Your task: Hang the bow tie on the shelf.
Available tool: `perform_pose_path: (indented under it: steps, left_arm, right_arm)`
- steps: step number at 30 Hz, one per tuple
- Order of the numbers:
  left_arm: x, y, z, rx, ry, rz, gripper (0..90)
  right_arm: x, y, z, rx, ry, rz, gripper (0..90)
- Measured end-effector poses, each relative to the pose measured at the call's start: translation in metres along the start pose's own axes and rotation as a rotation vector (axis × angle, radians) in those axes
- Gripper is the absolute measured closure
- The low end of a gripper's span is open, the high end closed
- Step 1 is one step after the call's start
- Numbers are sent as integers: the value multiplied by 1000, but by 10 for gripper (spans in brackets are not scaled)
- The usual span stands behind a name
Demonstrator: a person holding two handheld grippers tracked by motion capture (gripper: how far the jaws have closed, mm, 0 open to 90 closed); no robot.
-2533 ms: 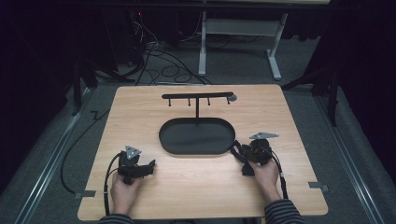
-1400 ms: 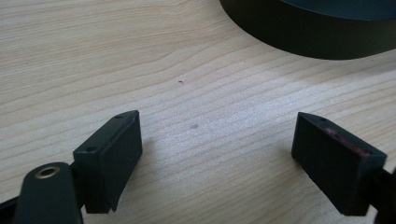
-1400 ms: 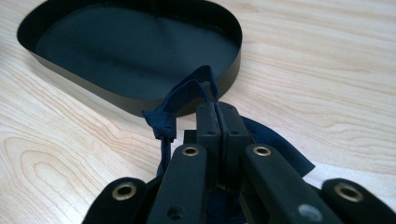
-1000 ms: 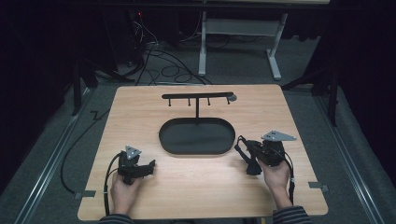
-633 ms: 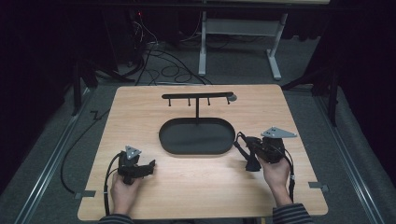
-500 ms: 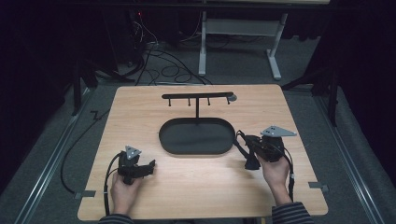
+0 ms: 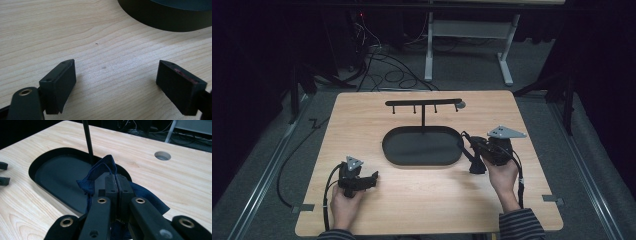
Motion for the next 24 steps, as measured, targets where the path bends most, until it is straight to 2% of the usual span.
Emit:
perform_pose_path:
  steps: [14,24]
  left_arm:
    - [0,0,0,0,0,2,166]
    - [0,0,0,0,0,2,166]
  right_arm:
    - [4,0,-27,-6,23,-1,900]
    - [5,1,-37,2,35,-2,900]
Point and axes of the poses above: each handheld gripper's, and its own axes: x roughly forward along the jaws, z roughly out of its underside, y roughly to its right, the point moved 7 cm from there along x, roughly forward along the jaws, and after that the axes turned 7 degrees about -y, right-handed, at the moved point
